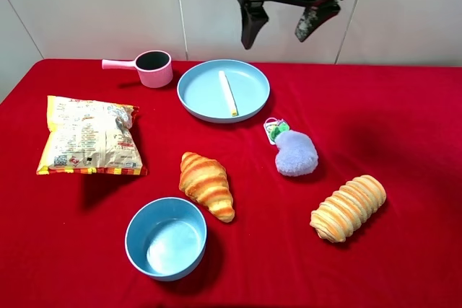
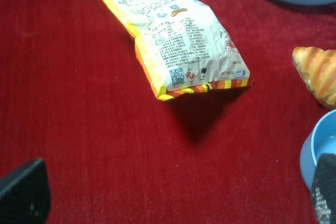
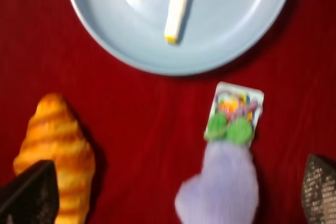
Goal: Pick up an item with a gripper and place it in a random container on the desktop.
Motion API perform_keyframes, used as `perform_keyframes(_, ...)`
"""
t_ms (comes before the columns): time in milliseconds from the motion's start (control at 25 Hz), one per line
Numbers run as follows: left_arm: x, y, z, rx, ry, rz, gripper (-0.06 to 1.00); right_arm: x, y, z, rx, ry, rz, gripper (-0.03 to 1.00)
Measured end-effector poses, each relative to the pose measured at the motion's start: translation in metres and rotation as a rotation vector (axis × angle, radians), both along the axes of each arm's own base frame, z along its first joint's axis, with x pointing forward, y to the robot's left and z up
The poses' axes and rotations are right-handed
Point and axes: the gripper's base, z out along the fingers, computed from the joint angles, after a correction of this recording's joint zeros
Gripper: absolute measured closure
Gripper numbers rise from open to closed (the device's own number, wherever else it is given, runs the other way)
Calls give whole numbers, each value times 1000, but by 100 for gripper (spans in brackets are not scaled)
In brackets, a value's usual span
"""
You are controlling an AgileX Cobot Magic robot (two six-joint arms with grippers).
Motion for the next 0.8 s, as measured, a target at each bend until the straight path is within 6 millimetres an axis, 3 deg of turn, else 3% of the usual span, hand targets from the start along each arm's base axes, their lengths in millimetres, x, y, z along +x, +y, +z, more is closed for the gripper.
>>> perform_keyframes(480,0,0,0,0,-6,0,-5,-67,-38,20,-13,22,0,28)
perform_keyframes(800,0,0,0,0,-6,0,-5,-123,-70,17,-27,48,0,28)
